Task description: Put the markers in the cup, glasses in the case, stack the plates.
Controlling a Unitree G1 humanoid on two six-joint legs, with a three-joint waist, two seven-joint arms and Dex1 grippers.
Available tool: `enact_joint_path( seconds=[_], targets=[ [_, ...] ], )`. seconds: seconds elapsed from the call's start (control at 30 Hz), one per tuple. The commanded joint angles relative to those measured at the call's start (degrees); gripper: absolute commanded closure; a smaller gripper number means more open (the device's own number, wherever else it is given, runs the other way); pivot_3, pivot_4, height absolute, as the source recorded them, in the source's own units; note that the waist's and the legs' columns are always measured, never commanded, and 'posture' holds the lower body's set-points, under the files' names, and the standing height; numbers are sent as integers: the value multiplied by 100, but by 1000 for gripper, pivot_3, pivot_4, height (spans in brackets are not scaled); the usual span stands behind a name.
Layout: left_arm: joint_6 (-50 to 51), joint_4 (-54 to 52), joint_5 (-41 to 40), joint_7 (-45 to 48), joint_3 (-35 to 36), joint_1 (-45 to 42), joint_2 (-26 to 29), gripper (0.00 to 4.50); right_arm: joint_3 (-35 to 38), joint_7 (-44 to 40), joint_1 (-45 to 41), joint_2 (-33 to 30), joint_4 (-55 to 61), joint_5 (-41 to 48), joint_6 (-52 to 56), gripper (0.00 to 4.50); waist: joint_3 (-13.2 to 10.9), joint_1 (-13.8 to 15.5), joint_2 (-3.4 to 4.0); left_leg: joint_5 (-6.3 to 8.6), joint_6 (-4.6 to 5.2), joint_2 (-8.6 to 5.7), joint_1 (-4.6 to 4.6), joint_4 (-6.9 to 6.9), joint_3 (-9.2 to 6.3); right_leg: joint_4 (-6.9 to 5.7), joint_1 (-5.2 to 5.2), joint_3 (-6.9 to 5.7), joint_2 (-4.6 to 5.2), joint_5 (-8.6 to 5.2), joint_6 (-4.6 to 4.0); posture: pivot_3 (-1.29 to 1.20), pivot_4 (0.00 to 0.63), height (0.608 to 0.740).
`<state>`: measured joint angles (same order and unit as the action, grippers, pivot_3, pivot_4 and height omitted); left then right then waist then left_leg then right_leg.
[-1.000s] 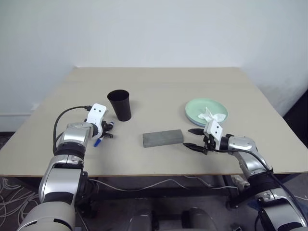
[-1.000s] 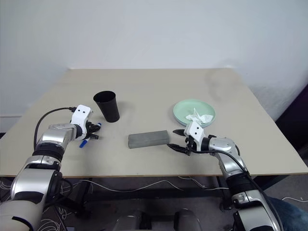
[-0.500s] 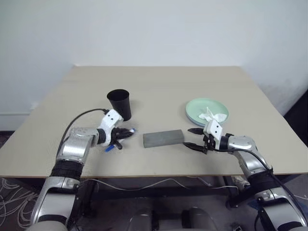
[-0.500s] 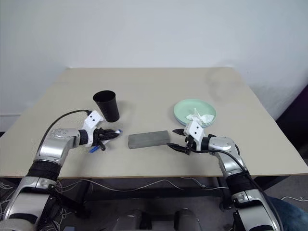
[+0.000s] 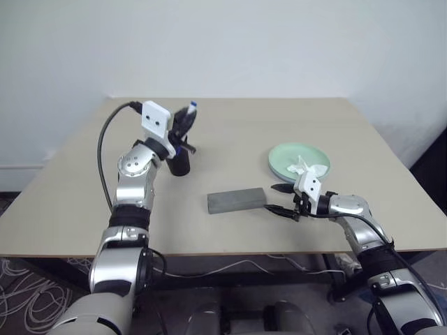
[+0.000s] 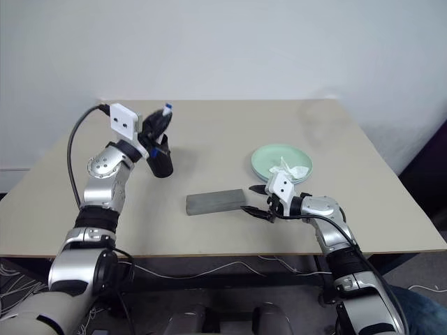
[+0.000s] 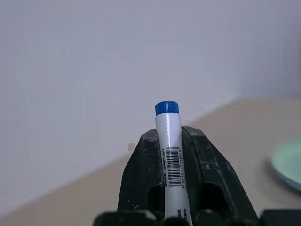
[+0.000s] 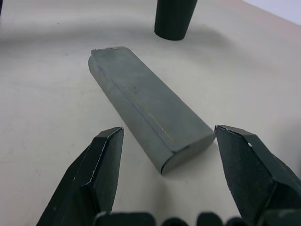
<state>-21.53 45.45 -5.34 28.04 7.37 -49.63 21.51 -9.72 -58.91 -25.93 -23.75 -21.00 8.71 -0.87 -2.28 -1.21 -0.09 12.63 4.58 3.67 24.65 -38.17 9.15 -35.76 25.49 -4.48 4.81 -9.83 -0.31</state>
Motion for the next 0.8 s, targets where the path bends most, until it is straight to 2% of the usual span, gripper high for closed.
enact_joint_path(
  seconds=[0.03,0.23,0.33,0.57,0.8],
  targets=[
    [-1142,885,646,-1318,8,-629,170,4338,89,33,-130,-3,130,25,-87,1139,0,0,-1,0,1,-2,1,0,0,1,-1,0,1,0,1,0,0,740],
    [-1999,2039,1583,-2665,-465,-1054,250,4338,140,77,-90,7,234,81,-21,1139,0,1,-1,0,8,-3,2,2,0,1,0,0,-1,-6,10,0,0,740],
    [-2093,2309,1696,-2844,-557,-1137,205,4338,239,33,-65,12,415,287,155,1139,0,-2,-2,0,8,-3,3,2,1,1,2,-1,0,-6,11,0,0,740],
    [-2175,2615,2104,-3435,-823,-1280,201,4338,893,-88,-101,-1,1556,1798,1864,1139,0,2,-3,2,11,-2,9,2,-8,2,7,-2,2,-7,10,0,0,740],
    [-2089,2793,2253,-3666,-962,-1363,182,4338,1016,38,4,-33,1951,2003,2263,1139,0,2,-3,4,14,-2,9,4,-11,3,8,-6,5,-7,9,0,0,740]
  ],
)
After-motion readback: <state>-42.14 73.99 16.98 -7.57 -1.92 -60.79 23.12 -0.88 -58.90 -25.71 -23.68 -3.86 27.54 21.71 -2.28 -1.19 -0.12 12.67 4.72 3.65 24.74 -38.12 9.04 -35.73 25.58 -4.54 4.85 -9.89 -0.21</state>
